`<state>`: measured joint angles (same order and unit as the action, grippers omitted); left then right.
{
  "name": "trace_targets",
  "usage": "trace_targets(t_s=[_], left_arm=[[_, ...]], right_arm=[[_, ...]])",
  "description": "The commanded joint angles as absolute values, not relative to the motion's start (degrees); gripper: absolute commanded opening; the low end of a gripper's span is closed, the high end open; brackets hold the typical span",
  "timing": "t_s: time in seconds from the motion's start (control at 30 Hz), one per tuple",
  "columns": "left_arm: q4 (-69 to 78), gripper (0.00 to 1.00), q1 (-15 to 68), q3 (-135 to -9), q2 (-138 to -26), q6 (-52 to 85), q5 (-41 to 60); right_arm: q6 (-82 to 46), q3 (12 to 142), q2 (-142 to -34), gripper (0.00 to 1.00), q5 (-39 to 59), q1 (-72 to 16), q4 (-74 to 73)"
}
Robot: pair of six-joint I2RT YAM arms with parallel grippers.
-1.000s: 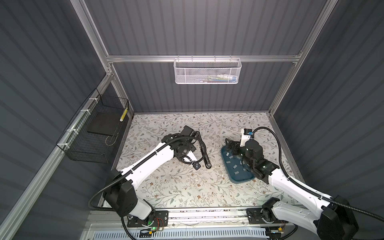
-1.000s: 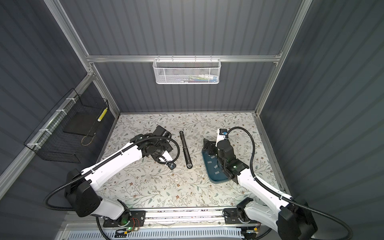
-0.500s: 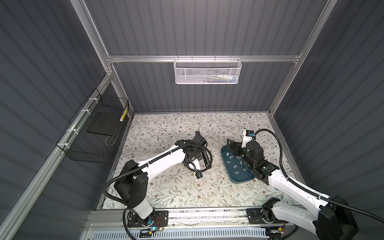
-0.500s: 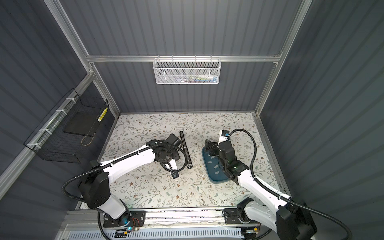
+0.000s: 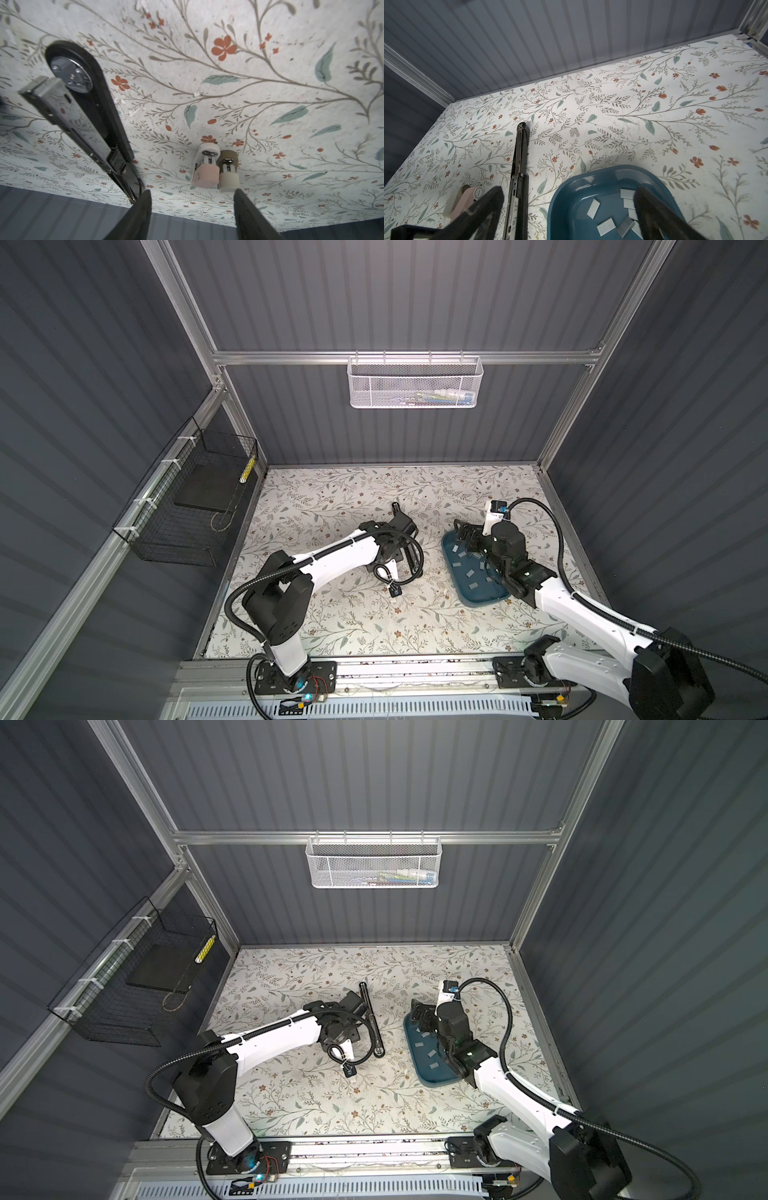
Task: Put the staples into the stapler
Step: 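Lower the left gripper and close it on the pink staple remover, then lift the pink staple remover with the left gripper toward the open stapler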
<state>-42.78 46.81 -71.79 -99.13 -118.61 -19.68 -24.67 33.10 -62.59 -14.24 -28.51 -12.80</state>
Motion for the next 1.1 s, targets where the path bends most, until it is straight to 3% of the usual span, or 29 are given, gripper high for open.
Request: trace_targets(t_s=[0.0, 0.23, 0.77, 1.07], left_arm=[[-44.7, 0.65, 47.0, -71.4, -100.8, -128.2, -22.9], [-44.1, 0.67, 47.1, -74.0, -104.8, -127.0, -25.0], [-40.8, 0.61, 45.0, -75.5, -111.6, -131.2, -33.0], [-38.4, 0.61, 43.9, -77.1, -113.6, -131.9, -32.6]], right_arm=[[-25.0, 33.5, -61.9, 0.99, -13.7, -28.2, -12.9], [-25.4, 33.5, -62.0, 0.99, -13.4, -27.9, -12.9], [-26.3, 33.5, -62.6, 0.99, -12.4, -27.5, -13.1], [-26.5, 33.9, -63.8, 0.99, -12.2, -27.2, -13.2]])
